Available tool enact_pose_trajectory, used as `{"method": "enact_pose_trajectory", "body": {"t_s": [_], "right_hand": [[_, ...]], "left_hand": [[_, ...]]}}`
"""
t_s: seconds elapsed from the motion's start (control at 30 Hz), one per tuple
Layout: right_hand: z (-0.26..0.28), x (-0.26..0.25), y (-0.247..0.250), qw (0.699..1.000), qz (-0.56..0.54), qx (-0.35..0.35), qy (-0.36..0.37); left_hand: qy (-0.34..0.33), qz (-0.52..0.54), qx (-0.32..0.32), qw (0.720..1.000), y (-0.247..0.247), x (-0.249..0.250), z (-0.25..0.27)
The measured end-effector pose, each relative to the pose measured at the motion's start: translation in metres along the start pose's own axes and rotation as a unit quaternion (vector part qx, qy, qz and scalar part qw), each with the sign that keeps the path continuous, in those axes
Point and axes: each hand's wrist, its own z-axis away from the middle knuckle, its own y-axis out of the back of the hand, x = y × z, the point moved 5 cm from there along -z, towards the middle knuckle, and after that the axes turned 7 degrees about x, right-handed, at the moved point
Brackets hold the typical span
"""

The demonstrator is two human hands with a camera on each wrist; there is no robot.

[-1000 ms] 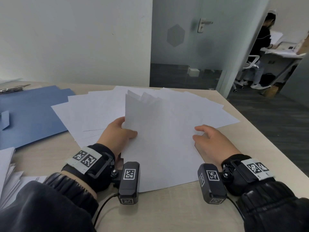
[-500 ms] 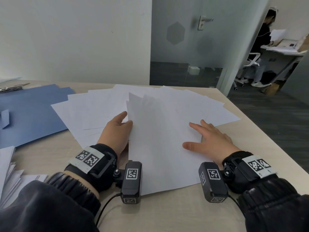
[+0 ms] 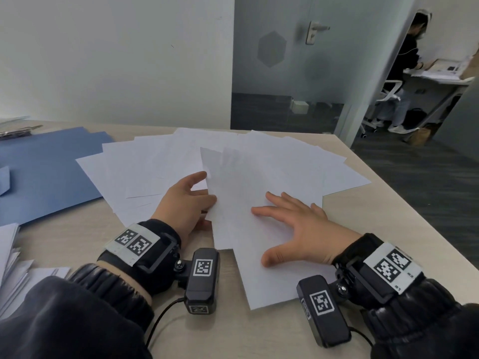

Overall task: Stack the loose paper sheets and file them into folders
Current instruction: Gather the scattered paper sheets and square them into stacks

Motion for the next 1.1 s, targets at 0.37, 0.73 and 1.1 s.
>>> {"method": "enact_pose_trajectory", "body": {"t_s": [0.37, 0.73, 1.1], "right_hand": [[0.013, -0.029, -0.012, 0.993, 0.035, -0.065, 0.090], [0.000, 0.003, 0.010, 0.969, -0.162, 0.167, -0.081], [-0.005, -0.014, -0.011, 0.995, -0.098, 0.020, 0.008]], "left_hand": [[0.025, 0.123, 0.124, 0.984, 0.017, -0.001, -0.008], [0.012, 0.071, -0.025, 0.997, -0.006, 0.003, 0.004], [0.088, 0.061, -0.073, 0.992, -0.018, -0.001, 0.008]]}}
